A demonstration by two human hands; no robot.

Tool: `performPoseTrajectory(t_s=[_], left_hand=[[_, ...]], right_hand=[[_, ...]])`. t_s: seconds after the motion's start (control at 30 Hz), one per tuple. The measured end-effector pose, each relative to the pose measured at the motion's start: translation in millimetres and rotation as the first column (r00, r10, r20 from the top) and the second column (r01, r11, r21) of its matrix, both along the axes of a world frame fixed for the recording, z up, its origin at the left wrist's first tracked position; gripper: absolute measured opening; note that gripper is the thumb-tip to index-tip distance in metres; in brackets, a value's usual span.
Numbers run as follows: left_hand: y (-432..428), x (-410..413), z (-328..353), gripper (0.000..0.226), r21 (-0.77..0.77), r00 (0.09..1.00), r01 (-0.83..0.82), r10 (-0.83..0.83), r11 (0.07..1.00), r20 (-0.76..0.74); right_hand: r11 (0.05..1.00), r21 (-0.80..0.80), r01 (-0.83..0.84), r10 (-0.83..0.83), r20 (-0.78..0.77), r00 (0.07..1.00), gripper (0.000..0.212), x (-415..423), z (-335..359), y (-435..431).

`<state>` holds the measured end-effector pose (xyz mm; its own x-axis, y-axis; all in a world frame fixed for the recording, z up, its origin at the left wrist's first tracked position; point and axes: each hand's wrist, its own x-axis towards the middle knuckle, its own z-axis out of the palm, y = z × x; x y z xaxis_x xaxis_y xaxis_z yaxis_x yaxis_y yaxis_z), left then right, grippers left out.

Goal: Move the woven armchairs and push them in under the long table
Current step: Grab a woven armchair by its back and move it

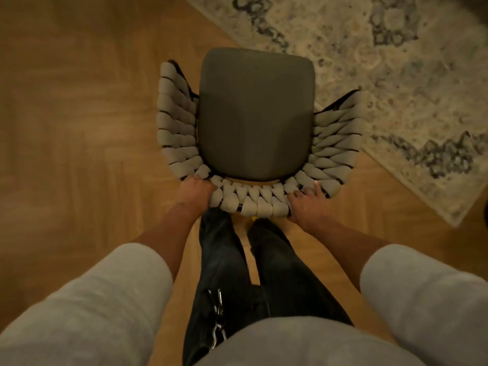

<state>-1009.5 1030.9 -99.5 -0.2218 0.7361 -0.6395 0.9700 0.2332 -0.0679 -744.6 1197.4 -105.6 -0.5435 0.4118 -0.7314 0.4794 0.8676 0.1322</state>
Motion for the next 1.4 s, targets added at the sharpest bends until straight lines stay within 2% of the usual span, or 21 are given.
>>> performPoseTrajectory(t_s=[0.17,0.33,0.63,0.8,1.0,1.17,1.4], left_hand=[[-56,9,6,0.041,-0.010,0.978,-0.208,0.207,0.978,-0.029],[-123,9,10,0.043,-0.007,0.917,-0.395,0.394,0.919,-0.068],[-260,-1,5,0.052,-0.013,0.712,-0.700,0.698,0.714,-0.077],[-325,-7,0,0.053,-0.018,0.544,-0.839,0.838,0.544,-0.039],[-386,-28,-3,0.069,-0.015,0.435,-0.901,0.901,0.435,-0.008],[-435,-45,-6,0.068,0.023,0.352,-0.936,0.936,0.352,-0.008],[-486,-59,-14,0.068,-0.035,0.224,-0.974,0.975,0.223,-0.009]], right_hand=[[0.982,-0.006,-0.189,0.188,-0.058,0.980,0.059,-25,-5,-10],[0.926,-0.001,-0.378,0.376,-0.099,0.921,0.051,-72,-2,-35],[0.765,-0.027,-0.644,0.635,-0.141,0.760,0.046,-167,2,-127],[0.650,-0.007,-0.760,0.750,-0.154,0.643,0.050,-221,1,-177],[0.562,0.015,-0.827,0.819,-0.145,0.555,0.052,-284,0,-245],[0.499,0.025,-0.866,0.858,-0.157,0.490,0.050,-325,-3,-294],[0.399,0.006,-0.917,0.906,-0.154,0.394,0.053,-372,-4,-349]])
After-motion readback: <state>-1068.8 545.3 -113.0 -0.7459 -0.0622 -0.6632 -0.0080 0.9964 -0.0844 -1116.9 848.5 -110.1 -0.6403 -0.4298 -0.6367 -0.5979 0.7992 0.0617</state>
